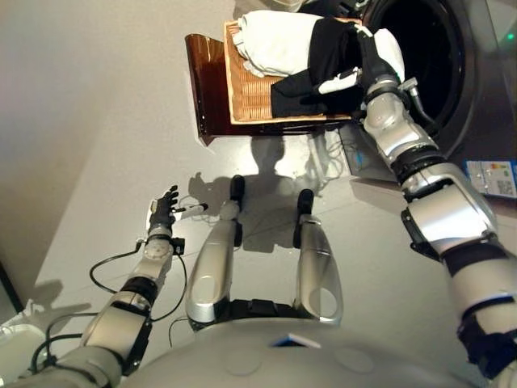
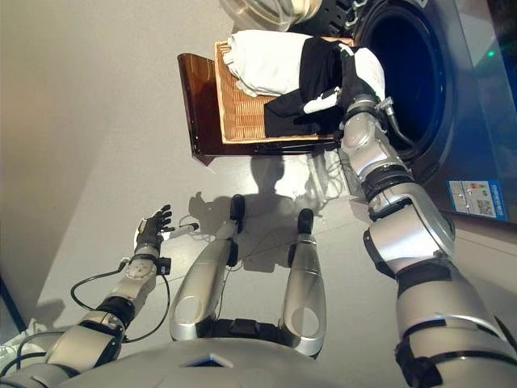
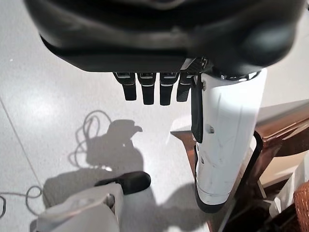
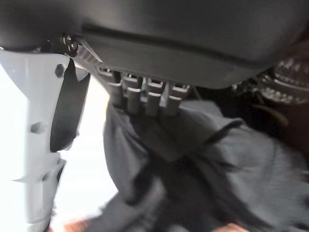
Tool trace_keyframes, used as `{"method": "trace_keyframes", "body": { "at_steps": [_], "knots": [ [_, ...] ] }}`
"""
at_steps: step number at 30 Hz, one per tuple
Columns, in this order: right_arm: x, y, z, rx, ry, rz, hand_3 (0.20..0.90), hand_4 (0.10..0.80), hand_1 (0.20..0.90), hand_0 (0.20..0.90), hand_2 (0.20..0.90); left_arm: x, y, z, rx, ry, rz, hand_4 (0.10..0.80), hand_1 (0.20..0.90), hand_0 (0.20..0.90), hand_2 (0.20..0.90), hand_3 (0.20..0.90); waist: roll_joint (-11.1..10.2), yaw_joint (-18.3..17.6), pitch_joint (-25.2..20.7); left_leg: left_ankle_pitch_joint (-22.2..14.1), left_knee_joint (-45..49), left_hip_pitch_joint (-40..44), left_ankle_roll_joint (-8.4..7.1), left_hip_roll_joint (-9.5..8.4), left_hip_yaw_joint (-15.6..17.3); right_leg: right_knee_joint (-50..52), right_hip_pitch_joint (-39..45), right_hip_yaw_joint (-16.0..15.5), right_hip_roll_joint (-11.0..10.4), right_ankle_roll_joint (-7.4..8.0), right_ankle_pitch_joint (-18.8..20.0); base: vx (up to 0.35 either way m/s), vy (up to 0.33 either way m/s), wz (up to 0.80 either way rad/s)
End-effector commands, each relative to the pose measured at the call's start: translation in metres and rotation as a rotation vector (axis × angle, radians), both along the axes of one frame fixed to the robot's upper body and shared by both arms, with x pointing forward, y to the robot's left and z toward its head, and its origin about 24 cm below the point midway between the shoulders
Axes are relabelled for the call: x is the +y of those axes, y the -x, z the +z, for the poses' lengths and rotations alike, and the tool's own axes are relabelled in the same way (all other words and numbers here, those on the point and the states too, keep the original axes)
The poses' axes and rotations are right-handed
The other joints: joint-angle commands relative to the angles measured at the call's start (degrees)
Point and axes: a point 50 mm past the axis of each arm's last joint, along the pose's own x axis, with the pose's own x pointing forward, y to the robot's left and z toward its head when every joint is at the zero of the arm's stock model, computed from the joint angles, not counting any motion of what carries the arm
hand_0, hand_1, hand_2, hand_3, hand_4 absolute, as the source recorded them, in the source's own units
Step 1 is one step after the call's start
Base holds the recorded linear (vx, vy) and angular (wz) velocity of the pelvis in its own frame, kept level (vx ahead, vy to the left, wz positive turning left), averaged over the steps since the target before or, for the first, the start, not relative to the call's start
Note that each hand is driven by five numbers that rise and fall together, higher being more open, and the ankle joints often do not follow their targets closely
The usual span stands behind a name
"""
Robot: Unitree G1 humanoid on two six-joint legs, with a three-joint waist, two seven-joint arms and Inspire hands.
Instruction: Pick up the clothes and place them into the washing machine
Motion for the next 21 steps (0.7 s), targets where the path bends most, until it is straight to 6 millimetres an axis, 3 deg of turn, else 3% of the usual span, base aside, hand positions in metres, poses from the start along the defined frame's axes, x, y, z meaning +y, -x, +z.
{"method": "trace_keyframes", "body": {
  "at_steps": [1, 2, 3, 4, 11, 14, 15, 20, 21],
  "knots": [
    [-0.006, -0.006, 0.037, -0.099, -0.108, 0.017, 0.9, 0.8, 0.9, 0.9, 0.9, 0.03, 0.005, 0.005, 0.013, -0.064, 0.019, 0.8, 0.9, 0.9, 0.9, 0.9, -3.7, 1.3, -3.6, -4.2, 4.3, -1.0, -4.39, 0.11, -0.3, -9.4, 3.2, 2.2, -1.0, -0.76, 5.7, 0.033, -0.043, 0.04],
    [-0.006, -0.006, 0.037, -0.099, -0.108, 0.017, 0.9, 0.8, 0.9, 0.9, 0.9, 0.03, 0.005, 0.005, 0.013, -0.064, 0.019, 0.8, 0.9, 0.9, 0.9, 0.9, -3.7, 1.3, -3.6, -4.2, 4.3, -1.0, -4.39, 0.11, -0.3, -9.4, 3.2, 2.1, -1.0, -0.76, 5.7, 0.025, -0.033, 0.08],
    [-0.016, -0.004, 0.033, -0.131, -0.306, -0.048, 0.9, 0.8, 0.9, 0.9, 0.9, 0.028, 0.004, 0.005, 0.004, -0.055, 0.025, 0.8, 0.9, 0.9, 0.9, 0.9, -3.9, 1.4, -3.5, -4.6, 4.5, -0.7, -4.35, 0.12, -0.1, -9.4, 3.5, 2.2, -0.9, -0.73, 5.6, 0.025, -0.015, 0.11],
    [-0.022, 0.001, 0.012, -0.053, -0.235, -0.043, 0.9, 0.8, 0.9, 0.9, 0.9, 0.034, 0.005, 0.004, 0.025, -0.059, 0.05, 0.8, 0.9, 0.9, 0.9, 0.9, -4.5, 1.5, -3.6, -4.5, 4.4, -0.6, -4.34, 0.16, -0.2, -9.6, 3.5, 2.3, -0.9, -0.61, 5.8, 0.022, -0.015, 0.09],
    [-0.004, 0.0, 0.015, -0.042, -0.32, 0.073, 0.9, 0.8, 0.9, 0.9, 0.9, 0.04, 0.005, 0.007, 0.015, -0.065, 0.059, 0.8, 0.9, 0.9, 0.9, 0.9, -6.1, 1.2, -4.0, -4.5, 4.4, -0.5, -4.31, 0.51, -0.2, -10.6, 4.1, 2.5, -1.0, -0.55, 6.2, 0.006, -0.01, -0.02],
    [0.007, 0.002, 0.028, -0.107, -0.184, 0.144, 0.9, 0.8, 0.9, 0.9, 0.9, 0.044, 0.009, 0.005, 0.021, -0.066, 0.09, 0.8, 0.9, 0.9, 0.9, 0.9, -7.0, 0.4, -3.9, -4.6, 4.3, -0.2, -4.31, 0.76, 0.0, -10.8, 4.0, 2.7, -0.8, -0.48, 6.6, -0.004, 0.003, -0.02],
    [0.011, 0.004, 0.033, -0.153, -0.054, 0.167, 0.9, 0.8, 0.9, 0.9, 0.9, 0.045, 0.012, 0.004, 0.025, -0.071, 0.118, 0.8, 0.9, 0.9, 0.9, 0.9, -7.5, -0.2, -3.8, -4.7, 4.3, -0.2, -4.31, 0.97, 0.3, -10.8, 3.9, 3.0, -0.7, -0.39, 6.8, -0.005, 0.007, -0.05],
    [0.003, 0.009, 0.03, -0.198, 0.158, 0.121, 0.9, 0.8, 0.9, 0.9, 0.9, 0.044, 0.013, 0.005, 0.007, -0.091, 0.126, 0.8, 0.9, 0.9, 0.9, 0.9, -7.5, -0.3, -3.4, -4.9, 4.9, -0.8, -4.17, 0.96, 0.2, -10.8, 3.7, 2.9, -0.7, -0.43, 6.6, -0.004, -0.008, -0.06],
    [-0.002, 0.012, 0.028, -0.225, 0.328, 0.102, 0.9, 0.8, 0.9, 0.9, 0.9, 0.044, 0.011, 0.007, -0.012, -0.106, 0.12, 0.8, 0.9, 0.9, 0.9, 0.9, -7.1, -0.1, -3.0, -5.3, 5.2, -0.9, -4.18, 1.01, 0.0, -10.5, 3.8, 2.6, -0.7, -0.51, 6.2, 0.0, 0.0, 0.0]
  ]
}}
